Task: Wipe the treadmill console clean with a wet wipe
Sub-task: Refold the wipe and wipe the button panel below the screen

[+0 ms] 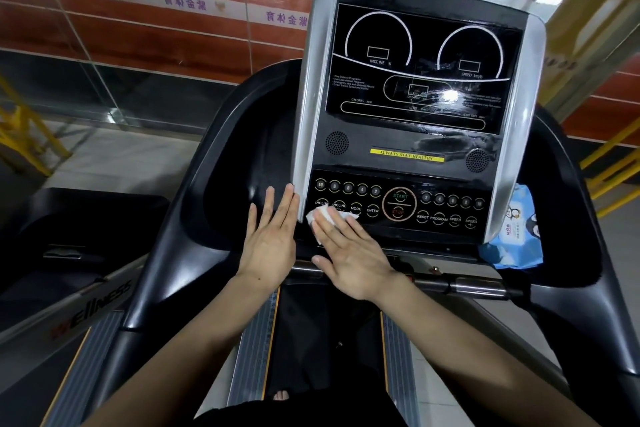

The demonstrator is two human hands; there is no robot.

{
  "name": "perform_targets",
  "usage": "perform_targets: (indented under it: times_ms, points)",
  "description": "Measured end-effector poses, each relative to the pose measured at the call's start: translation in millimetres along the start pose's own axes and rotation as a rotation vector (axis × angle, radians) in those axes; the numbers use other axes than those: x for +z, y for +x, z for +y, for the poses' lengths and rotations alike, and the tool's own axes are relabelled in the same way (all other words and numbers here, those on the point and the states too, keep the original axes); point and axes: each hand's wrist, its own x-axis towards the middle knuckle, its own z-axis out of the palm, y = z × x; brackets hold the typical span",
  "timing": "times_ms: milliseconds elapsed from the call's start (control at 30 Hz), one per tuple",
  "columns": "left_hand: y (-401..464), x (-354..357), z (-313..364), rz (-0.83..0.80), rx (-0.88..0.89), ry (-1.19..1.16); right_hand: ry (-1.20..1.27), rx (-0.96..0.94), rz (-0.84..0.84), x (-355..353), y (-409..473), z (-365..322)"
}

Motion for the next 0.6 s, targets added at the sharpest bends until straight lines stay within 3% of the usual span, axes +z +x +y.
perform_targets:
  times_ms: [400,600]
  points:
    - [3,7,27,-0.02,0.076,-0.021,0.194,0.317,0.032,13,-112,97]
    - [4,9,35,-0.024,0.095,-0.005,0.247,0.206,0.002,5,-69,71]
